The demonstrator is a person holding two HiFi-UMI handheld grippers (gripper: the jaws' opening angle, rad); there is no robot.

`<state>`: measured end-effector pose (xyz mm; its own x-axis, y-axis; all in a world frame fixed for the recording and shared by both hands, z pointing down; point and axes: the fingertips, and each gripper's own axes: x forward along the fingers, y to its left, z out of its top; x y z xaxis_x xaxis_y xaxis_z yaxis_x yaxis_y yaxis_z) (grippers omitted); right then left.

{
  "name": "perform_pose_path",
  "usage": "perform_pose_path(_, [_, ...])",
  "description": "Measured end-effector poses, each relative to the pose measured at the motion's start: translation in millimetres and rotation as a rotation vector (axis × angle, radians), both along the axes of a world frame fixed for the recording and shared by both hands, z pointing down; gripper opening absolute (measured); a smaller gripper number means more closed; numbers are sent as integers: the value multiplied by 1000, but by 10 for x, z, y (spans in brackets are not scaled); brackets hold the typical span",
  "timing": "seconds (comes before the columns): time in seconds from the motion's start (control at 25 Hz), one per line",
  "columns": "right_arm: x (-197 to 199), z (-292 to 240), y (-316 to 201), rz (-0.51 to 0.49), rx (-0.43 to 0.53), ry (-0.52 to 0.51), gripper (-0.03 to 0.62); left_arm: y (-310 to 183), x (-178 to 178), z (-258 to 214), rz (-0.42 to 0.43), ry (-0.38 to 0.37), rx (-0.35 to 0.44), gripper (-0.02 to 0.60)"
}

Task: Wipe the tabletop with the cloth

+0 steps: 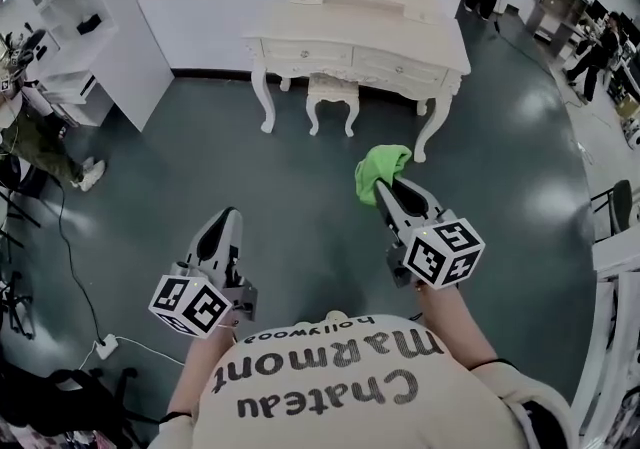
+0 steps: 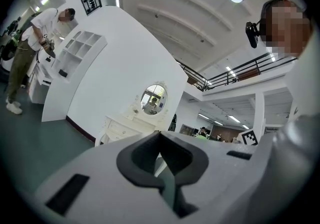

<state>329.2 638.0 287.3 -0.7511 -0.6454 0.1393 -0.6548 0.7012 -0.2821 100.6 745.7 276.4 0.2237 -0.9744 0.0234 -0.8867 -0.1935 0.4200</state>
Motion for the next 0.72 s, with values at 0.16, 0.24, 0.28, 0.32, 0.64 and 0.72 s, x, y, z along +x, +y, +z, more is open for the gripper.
perform_pose_path(0.16, [128, 134, -128, -5, -32, -6, 66, -132, 99, 160, -4, 15, -12, 9])
perform_pose_path(0.24, [225, 199, -185, -2, -44, -6, 66, -174, 169, 258, -2, 14, -23, 9])
perform_pose_path(0.28, [272, 220, -217, 4, -47, -5, 67, -191, 197, 300, 0, 12, -31, 8])
perform_pose_path(0.32, [310, 236, -251, 11, -50, -6, 67, -205, 213, 336, 1, 14, -41, 8])
perform_pose_path(0.64, [192, 386, -533, 7, -76, -8, 67, -517, 33, 433, -25, 26, -48, 9])
perform_pose_path(0.72, [163, 389, -643, 15, -74, -11, 67, -673, 18, 436, -6, 29, -43, 9])
